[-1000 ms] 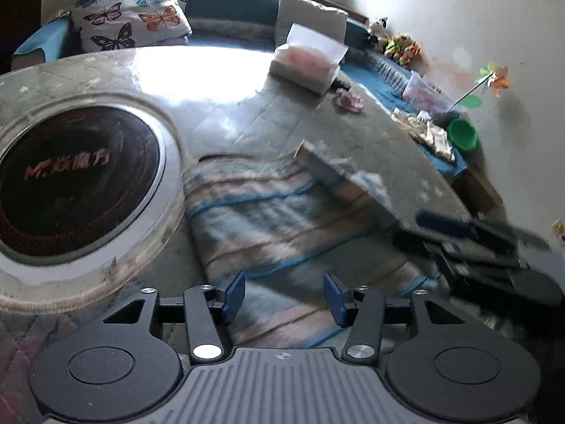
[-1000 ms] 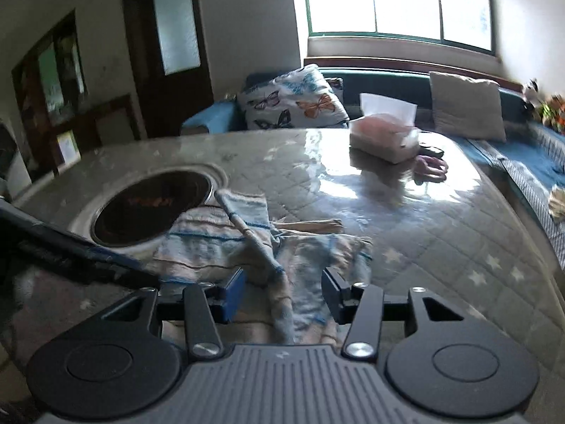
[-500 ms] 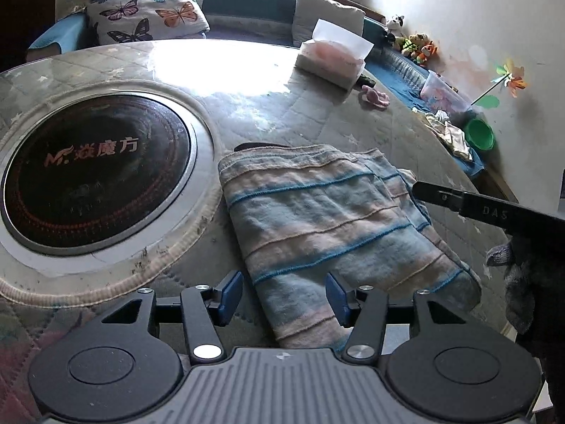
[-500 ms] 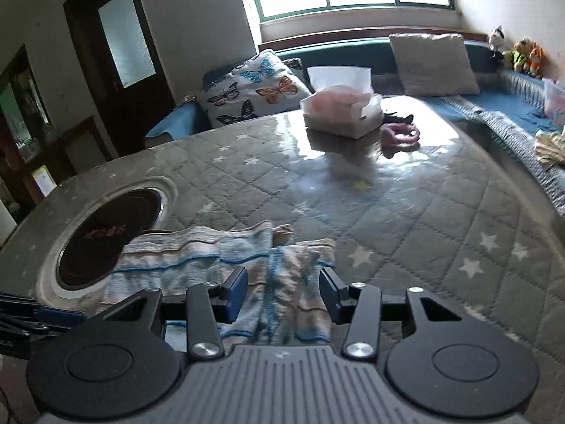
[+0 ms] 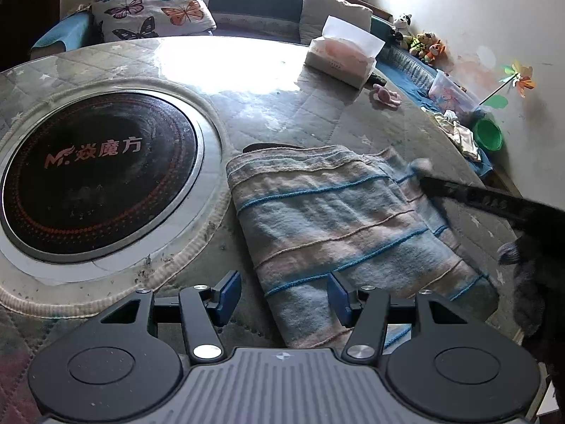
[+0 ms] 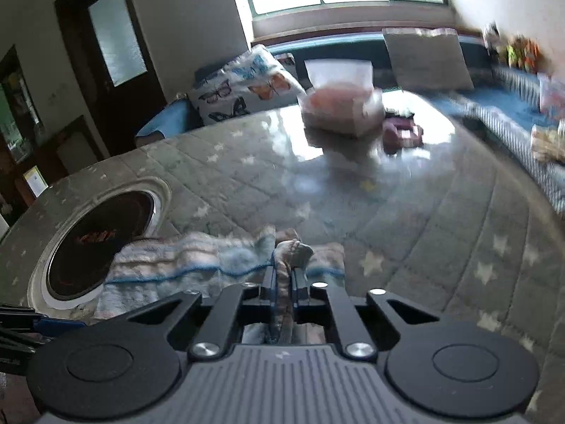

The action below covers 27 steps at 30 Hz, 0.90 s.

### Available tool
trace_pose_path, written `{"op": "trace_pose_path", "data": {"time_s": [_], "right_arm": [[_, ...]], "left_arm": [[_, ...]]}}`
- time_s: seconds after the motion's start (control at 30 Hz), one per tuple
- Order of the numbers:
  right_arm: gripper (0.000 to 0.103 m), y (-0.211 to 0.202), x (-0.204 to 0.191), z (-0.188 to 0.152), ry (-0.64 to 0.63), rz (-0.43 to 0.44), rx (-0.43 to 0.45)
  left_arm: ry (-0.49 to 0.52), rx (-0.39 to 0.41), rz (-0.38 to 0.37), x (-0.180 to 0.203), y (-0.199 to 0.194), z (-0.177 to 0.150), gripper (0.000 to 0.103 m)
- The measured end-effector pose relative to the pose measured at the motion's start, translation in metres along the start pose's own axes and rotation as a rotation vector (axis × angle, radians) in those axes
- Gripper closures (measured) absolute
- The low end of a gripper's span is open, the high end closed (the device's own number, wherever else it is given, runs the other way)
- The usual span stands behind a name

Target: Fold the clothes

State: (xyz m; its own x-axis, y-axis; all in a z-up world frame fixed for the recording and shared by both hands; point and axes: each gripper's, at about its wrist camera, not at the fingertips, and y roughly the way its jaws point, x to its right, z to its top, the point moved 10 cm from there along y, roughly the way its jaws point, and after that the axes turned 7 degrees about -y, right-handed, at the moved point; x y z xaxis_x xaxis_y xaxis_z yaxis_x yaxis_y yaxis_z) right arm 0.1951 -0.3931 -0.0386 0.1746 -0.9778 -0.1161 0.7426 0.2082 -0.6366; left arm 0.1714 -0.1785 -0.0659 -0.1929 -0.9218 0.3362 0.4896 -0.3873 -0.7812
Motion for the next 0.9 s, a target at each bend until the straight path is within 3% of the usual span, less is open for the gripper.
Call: {"op": "trace_pose_path", "data": {"time_s": [0.17, 0.23, 0.33, 0.47, 0.63, 0.77, 0.9], "right_arm": [[0.097, -0.012, -0.012, 0.026, -0.062, 0.014, 0.066], [0.097, -0.002, -0.005, 0.026, -0.052, 0.007, 0.048], [0.094, 0.016, 0.008, 0.014, 0.006, 0.029, -0.02], [0.093, -0.002, 0.014, 0.01, -0.003, 0.024, 0.002], [0.093, -0.039, -0.016, 0.005, -0.096, 0.1, 0.029], [0.093, -0.056, -0.048, -0.015, -0.18, 0.161, 0.02], [0.093, -0.054, -0.049, -0.041, -0.221, 0.108, -0.012]], "left_arm": [[0.003, 0.004, 0.008, 0.0, 0.001, 0.0, 0.046], [0.012, 0.009, 0.012, 0.001, 0.0, 0.0, 0.046], [0.029, 0.02, 0.013, 0.003, -0.005, -0.001, 0.046], [0.08, 0.046, 0.007, 0.012, -0.013, -0.001, 0.047], [0.165, 0.06, -0.025, 0.033, -0.017, -0.008, 0.048], [0.245, 0.059, -0.054, 0.053, -0.016, -0.019, 0.054], [0.32, 0.04, -0.068, 0.065, -0.009, -0.035, 0.063]]}}
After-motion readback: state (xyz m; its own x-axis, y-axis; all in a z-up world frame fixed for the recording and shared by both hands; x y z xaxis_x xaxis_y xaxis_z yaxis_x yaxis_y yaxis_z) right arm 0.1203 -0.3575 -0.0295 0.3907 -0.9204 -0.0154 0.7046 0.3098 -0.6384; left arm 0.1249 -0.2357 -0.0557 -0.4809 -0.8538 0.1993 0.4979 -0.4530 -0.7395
